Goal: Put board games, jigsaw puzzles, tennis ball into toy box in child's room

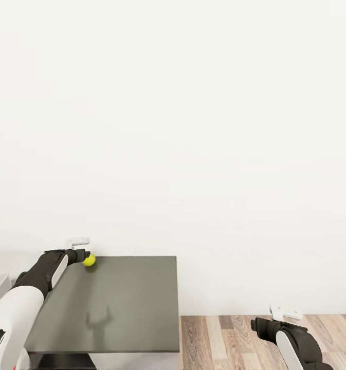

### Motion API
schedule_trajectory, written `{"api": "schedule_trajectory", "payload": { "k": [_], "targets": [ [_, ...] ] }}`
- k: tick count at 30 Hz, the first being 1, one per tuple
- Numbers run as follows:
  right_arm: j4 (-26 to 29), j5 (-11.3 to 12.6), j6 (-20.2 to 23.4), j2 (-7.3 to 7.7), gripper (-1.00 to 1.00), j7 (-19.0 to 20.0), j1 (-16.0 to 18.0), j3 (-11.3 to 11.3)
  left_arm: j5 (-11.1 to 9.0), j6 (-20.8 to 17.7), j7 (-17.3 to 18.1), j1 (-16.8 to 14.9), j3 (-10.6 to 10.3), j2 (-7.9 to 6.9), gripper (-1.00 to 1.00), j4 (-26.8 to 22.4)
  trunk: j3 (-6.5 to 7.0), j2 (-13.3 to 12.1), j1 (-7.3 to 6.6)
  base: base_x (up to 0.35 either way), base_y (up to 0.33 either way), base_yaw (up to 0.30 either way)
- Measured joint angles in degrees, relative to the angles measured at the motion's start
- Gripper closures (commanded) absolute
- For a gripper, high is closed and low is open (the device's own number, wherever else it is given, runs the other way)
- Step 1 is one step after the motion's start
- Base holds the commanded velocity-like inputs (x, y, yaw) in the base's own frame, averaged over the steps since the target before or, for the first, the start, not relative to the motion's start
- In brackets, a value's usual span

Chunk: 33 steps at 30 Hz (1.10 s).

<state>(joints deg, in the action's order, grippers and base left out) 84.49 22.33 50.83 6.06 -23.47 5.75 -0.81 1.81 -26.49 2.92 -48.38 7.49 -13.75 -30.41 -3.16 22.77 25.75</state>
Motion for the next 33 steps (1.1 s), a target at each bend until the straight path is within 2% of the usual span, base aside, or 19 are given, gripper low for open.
{"api": "schedule_trajectory", "payload": {
  "k": [3,5,9,14,17,19,21,25,33],
  "targets": [
    [0.01,0.01,-0.02,0.00,-1.00,0.00,0.00,0.00,0.01,0.01,0.02,0.00,-0.25,0.00,-1.00,0.00,-0.25,0.00,0.00,0.000,0.000,0.038],
    [0.02,0.01,-0.05,0.02,-1.00,0.00,0.00,0.00,-0.03,0.05,0.10,-0.01,-1.21,-0.04,-1.00,-0.11,-0.33,0.01,0.00,0.000,0.000,0.015],
    [0.03,-0.02,-0.16,0.06,-1.00,0.00,-0.05,0.01,-0.08,0.13,0.25,-0.01,-5.55,-0.11,-1.00,-0.35,-0.38,0.01,0.00,0.000,0.000,0.005],
    [0.02,-0.07,-0.38,0.07,-1.00,0.00,-0.05,0.01,-0.13,0.17,0.82,-0.03,-8.13,-0.20,-1.00,-0.68,-0.40,0.01,0.00,0.000,0.000,0.001],
    [0.00,-0.08,-0.42,0.10,-1.00,0.00,-0.05,0.00,-0.13,0.22,3.65,-0.07,-8.51,-0.49,-1.00,-0.80,-0.40,0.01,0.00,0.000,0.000,0.000],
    [-0.01,-0.08,-0.43,0.11,-1.00,0.03,-0.03,0.00,-0.02,1.64,8.26,-0.08,-8.68,-0.71,-1.00,-0.72,-0.40,0.01,0.00,0.000,0.000,0.000],
    [-0.01,-0.08,-0.44,0.09,-1.00,0.06,-0.01,0.00,0.00,3.48,10.75,-0.09,-8.82,-0.84,-1.00,-0.61,-0.40,0.01,0.00,0.000,0.000,0.000],
    [-0.01,-0.05,-0.40,0.11,-1.00,0.23,-0.02,-0.02,0.01,4.90,12.20,-0.09,-8.95,-0.90,-1.00,-0.41,-0.40,0.01,0.00,0.000,0.000,0.000],
    [-0.01,0.00,-0.36,0.08,-1.00,0.51,-0.05,-0.09,0.02,5.32,12.44,-0.10,-8.85,-0.89,-1.00,-0.34,-0.40,0.01,0.00,0.012,0.009,0.000]
  ]
}}
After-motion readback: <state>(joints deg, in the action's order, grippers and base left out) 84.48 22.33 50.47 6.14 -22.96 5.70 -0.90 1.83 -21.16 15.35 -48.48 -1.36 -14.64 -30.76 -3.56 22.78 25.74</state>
